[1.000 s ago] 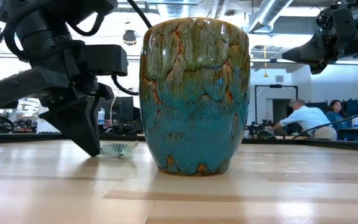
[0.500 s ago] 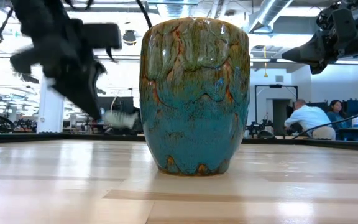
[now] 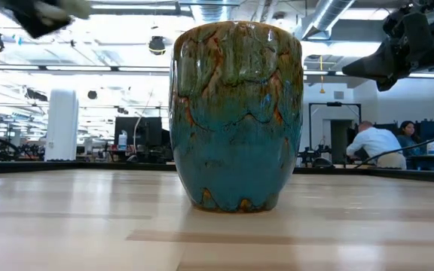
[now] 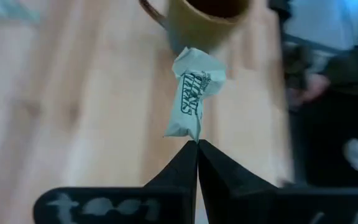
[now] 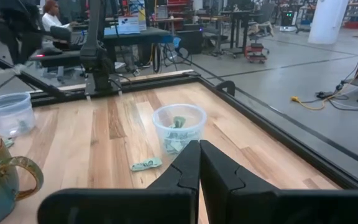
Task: Pick and place items into bin
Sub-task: Put the stevia packet into the bottom transparent bin
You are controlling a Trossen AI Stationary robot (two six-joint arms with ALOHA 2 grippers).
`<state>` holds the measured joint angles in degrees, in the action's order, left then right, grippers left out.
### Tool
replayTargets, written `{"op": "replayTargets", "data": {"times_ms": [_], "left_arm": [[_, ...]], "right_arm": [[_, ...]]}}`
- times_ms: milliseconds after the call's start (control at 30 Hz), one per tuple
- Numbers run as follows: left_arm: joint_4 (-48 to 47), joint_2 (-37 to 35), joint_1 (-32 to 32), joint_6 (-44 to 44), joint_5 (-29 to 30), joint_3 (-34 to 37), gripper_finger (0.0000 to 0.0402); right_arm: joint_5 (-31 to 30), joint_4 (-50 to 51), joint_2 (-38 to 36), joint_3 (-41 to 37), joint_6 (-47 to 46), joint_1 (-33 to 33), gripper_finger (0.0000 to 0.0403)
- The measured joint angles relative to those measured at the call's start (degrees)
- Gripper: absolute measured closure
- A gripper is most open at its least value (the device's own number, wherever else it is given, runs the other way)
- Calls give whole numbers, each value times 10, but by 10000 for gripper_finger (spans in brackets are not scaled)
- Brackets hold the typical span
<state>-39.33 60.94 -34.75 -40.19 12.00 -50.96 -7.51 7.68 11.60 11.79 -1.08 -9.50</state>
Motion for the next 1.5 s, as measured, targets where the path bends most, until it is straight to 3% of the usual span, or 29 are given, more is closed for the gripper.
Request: {"op": "replayTargets", "data": {"times_ms": [267,500,733,967,1333,1500], "left_arm": [[-90,-62,-99,-281,-56,0,401],[-97,-26,-174,-448,-76,0,401],[-97,65,-190,-451,-99,0,401],[-90,126,-184,-428,-172,0,401],[-87,128,-183,-435,-127,0,399],[-88,128,-176,-438,-126,0,359]], "right_arm": [[0,1,0,0,0,0,403],[0,1,0,0,0,0,403],[0,1,0,0,0,0,403],[0,1,0,0,0,0,403],[0,1,0,0,0,0,403],[0,1,0,0,0,0,403]]}}
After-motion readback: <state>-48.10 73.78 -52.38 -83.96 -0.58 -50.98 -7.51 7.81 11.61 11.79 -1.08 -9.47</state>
